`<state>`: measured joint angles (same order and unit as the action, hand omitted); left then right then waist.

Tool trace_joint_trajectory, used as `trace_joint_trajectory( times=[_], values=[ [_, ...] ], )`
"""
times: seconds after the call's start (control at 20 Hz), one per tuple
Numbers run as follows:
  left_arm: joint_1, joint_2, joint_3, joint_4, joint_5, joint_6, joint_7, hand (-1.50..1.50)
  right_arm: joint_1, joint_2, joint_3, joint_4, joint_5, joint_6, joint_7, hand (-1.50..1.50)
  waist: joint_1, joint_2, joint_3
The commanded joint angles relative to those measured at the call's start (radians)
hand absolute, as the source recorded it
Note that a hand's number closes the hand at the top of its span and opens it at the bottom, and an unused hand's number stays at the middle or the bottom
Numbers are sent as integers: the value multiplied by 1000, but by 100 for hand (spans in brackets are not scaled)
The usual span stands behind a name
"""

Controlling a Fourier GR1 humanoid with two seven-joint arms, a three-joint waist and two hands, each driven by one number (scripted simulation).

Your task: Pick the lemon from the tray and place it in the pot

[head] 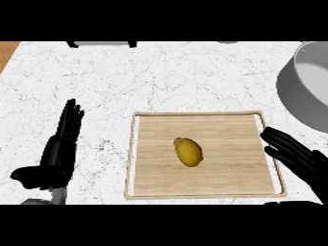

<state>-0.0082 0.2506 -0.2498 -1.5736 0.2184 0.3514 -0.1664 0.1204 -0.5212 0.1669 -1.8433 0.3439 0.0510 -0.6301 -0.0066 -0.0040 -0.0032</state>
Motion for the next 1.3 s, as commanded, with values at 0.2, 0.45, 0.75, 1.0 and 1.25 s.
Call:
trace_joint_trajectory(
  times=[0.2, 0.45, 0.75, 1.0, 1.25],
  values=[
    [-23, -9, 27, 12, -11, -12, -5, 0, -53, 61, 205, -122, 304, 48, 423, -150, 9, 4, 2],
    [25, -57, -4, 7, -54, -12, -13, 0, -121, 193, 296, -62, 393, 86, 512, -150, 10, 4, 3],
    [-17, -16, 55, -24, -32, -59, 68, 0, -163, 223, 301, 83, 507, 101, 569, -150, 10, 4, 3],
    [-30, -64, 74, -3, -62, -78, 58, 0, -206, 279, 256, 179, 494, 137, 516, -150, 9, 4, 3],
    [-59, -116, 92, 81, -100, -89, 10, 0, -149, 287, 260, 231, 565, 48, 424, -150, 5, 4, 3]
  ],
)
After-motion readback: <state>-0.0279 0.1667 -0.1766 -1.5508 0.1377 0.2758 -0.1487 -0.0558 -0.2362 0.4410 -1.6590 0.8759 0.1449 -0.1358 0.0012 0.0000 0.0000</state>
